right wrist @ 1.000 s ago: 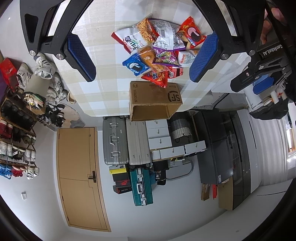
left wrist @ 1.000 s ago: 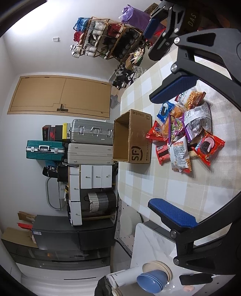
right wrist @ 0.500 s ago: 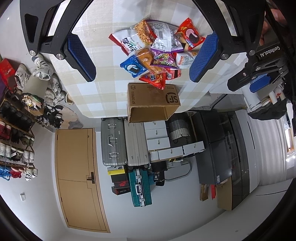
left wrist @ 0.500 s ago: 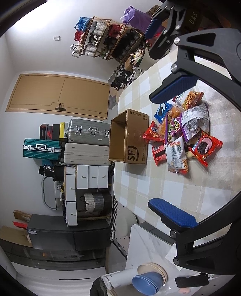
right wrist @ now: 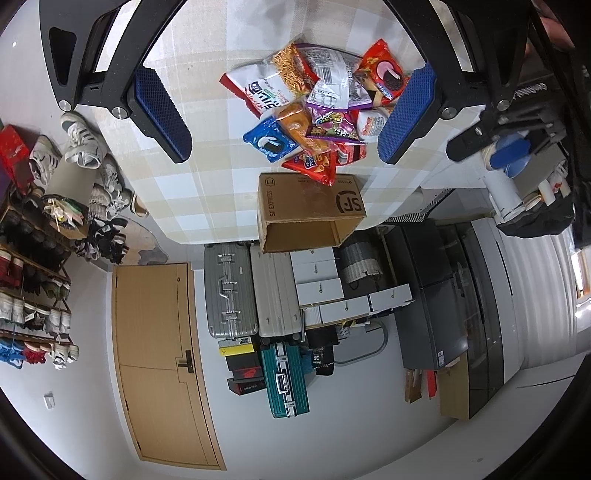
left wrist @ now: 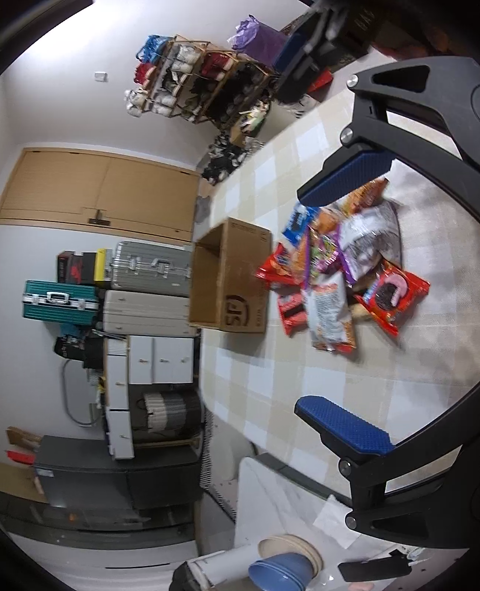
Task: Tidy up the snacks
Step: 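Lower the left gripper onto the red Oreo packet and close it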
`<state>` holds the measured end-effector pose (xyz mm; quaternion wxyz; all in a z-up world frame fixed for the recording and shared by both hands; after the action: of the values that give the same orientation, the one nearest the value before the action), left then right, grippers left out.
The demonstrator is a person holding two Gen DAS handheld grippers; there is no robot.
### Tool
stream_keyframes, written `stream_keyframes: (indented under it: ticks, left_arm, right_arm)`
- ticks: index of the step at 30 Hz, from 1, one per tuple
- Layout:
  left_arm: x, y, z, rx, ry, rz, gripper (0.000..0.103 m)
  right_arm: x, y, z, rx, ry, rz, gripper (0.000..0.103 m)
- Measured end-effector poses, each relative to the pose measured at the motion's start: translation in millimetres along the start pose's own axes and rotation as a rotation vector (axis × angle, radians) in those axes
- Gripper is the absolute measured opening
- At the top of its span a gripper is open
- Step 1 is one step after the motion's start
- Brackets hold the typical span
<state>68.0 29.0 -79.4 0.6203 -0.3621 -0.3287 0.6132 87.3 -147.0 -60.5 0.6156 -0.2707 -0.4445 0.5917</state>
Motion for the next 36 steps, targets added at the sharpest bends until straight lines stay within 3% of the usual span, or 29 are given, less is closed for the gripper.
stream_keyframes:
  ticks: [11, 17, 22, 27, 36]
  left_arm:
    - [24, 81, -90, 0.298, 0.099, 0.073, 0.102]
    - [15, 107, -124, 0.388, 0.122, 0.095, 0.098]
    - [10, 122, -146, 0.467, 0.161, 0.142, 0.08]
    - [3, 117, -145, 0.454, 0.24, 0.14, 0.036]
    - [4, 118, -134, 0.439, 0.302, 0.131, 0.026]
  right_arm:
    - [-13, 20, -27, 0.066, -0.003, -0.026, 0.103]
    - [-22, 31, -45, 0.103, -0.002, -0.045, 0.103]
    - [-29, 39, -59, 0.137, -0.004, -0.059, 0.103]
    - [-33, 48, -70, 0.172, -0.011, -0.063, 0.103]
    - [-41, 57, -72, 0.192, -0.007, -0.08, 0.103]
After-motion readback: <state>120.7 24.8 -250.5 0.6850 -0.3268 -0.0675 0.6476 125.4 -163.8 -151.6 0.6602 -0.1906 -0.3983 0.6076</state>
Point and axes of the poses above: each gripper's, at about its wrist camera, not at the fingertips, and z roughly against the way its jaws point, x to its left, y to its underside, the point moved 7 cm from there along -z, roughly the way its jaws point, and after that the axes turned 4 degrees about -z, right-handed, at the moved point
